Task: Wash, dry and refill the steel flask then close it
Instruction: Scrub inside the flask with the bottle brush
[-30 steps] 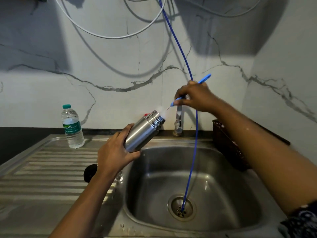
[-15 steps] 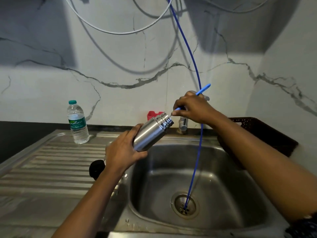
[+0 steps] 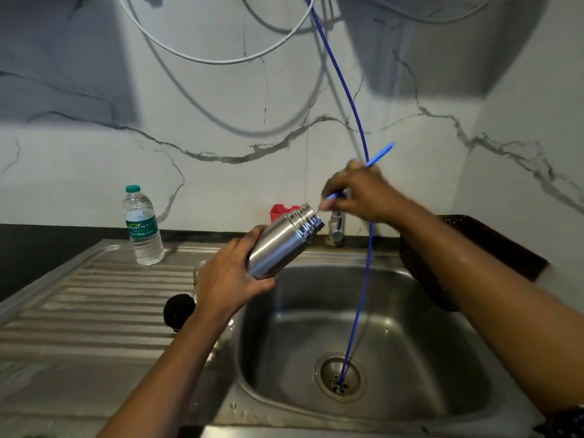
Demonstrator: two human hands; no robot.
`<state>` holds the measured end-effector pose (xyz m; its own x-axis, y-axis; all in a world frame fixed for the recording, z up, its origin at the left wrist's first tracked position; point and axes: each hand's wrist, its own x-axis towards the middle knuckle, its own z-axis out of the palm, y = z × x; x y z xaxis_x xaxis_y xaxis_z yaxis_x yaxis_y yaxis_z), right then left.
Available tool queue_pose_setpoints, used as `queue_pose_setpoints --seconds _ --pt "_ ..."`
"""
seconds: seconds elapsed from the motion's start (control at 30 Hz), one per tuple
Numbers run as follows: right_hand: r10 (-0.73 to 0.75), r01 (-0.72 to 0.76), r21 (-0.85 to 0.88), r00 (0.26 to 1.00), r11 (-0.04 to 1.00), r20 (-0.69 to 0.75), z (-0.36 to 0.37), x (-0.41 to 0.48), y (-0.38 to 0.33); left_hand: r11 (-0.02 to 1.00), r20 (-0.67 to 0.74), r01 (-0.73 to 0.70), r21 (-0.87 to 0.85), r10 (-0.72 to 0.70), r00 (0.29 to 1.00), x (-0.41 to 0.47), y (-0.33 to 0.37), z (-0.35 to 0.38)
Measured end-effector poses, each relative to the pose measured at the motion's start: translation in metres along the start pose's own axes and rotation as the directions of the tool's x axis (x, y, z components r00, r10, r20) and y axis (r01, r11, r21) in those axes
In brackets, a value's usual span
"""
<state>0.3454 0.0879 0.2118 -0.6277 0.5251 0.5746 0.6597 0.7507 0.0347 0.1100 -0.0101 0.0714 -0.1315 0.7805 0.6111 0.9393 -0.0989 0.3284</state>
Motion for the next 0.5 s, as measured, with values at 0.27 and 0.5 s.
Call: queue_pose_setpoints --seconds 0.27,0.5 --pt "0.1 -0.099 0.018 0.992 0.995 -0.083 -0.047 0.01 0.042 0.999 0.011 0.029 -0.028 -0.028 1.0 0.002 -0.003 -0.003" --pt "0.122 -0.116 0.044 0.982 0.992 -0.142 -0.03 0.012 0.03 0.997 -0.023 0.054 -0.05 -0.055 0.998 0.001 -0.007 -0.007"
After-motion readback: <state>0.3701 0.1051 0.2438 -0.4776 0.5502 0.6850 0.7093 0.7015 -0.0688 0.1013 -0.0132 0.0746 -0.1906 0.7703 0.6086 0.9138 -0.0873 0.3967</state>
